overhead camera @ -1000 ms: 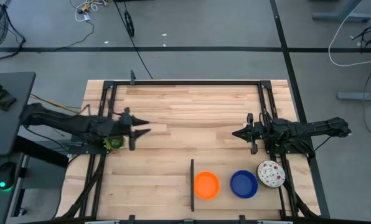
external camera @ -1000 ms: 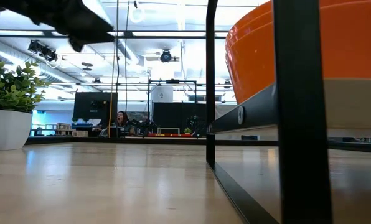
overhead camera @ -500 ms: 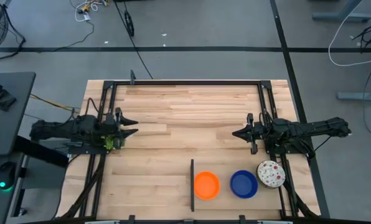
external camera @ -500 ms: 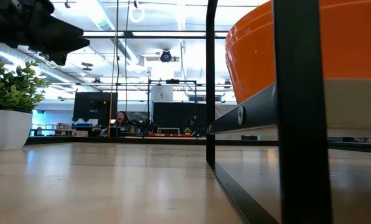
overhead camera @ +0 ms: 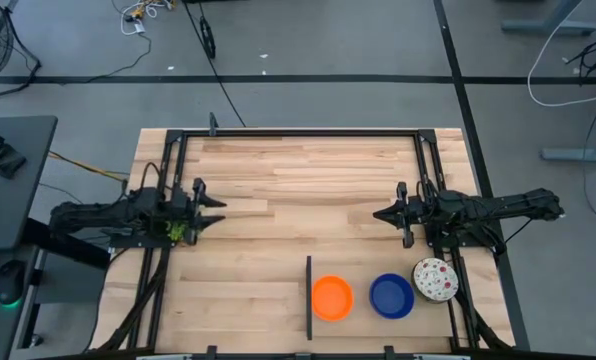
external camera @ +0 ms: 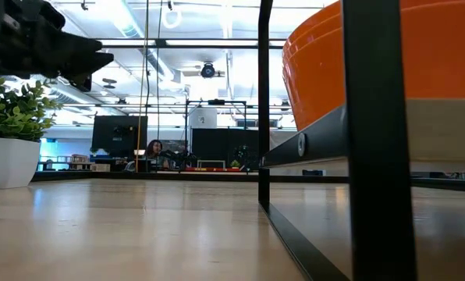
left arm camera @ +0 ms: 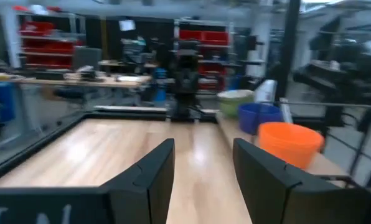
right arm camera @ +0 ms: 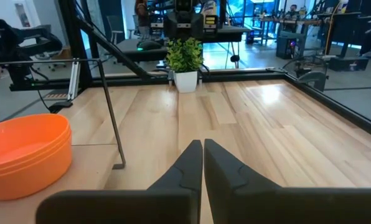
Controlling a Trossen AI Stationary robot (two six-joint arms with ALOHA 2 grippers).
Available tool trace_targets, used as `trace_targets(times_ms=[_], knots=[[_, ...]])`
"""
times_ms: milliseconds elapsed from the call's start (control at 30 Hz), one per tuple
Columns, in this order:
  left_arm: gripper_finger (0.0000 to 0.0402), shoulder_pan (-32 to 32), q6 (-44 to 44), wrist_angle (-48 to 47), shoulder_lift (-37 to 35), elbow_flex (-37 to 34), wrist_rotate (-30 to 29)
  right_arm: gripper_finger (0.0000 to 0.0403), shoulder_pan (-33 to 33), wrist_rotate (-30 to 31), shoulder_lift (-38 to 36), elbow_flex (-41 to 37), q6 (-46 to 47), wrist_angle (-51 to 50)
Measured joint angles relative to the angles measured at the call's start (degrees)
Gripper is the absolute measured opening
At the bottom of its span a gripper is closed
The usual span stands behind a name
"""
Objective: Pick & Place Mini bowls
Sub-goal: Return to Home Position
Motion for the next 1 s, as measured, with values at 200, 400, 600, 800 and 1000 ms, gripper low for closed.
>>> trace_targets(times_ms=[200,400,600,800,1000], knots=[[0.0169,-0.04,-0.18,-3.97,0.08,0.02,1.76,0.0020,0.00,-0.02,0.00,0.00,0.00,0.00],[0.0169,-0.02,-0.58,-5.12,0.19,0.09,0.92,0.0020,-0.01,0.00,0.00,0.00,0.00,-0.01],[0.0166,-0.02,-0.62,-5.43,0.52,0.07,0.78,0.0020,0.00,0.00,0.00,0.00,0.00,-0.02],[0.0066,-0.02,-0.71,-5.59,0.55,0.07,0.76,0.0020,-0.01,0.00,0.00,0.00,0.00,-0.04],[0.0008,-0.02,-0.71,-5.72,0.54,0.04,0.32,0.0020,-0.01,0.00,0.00,0.00,0.00,-0.04]])
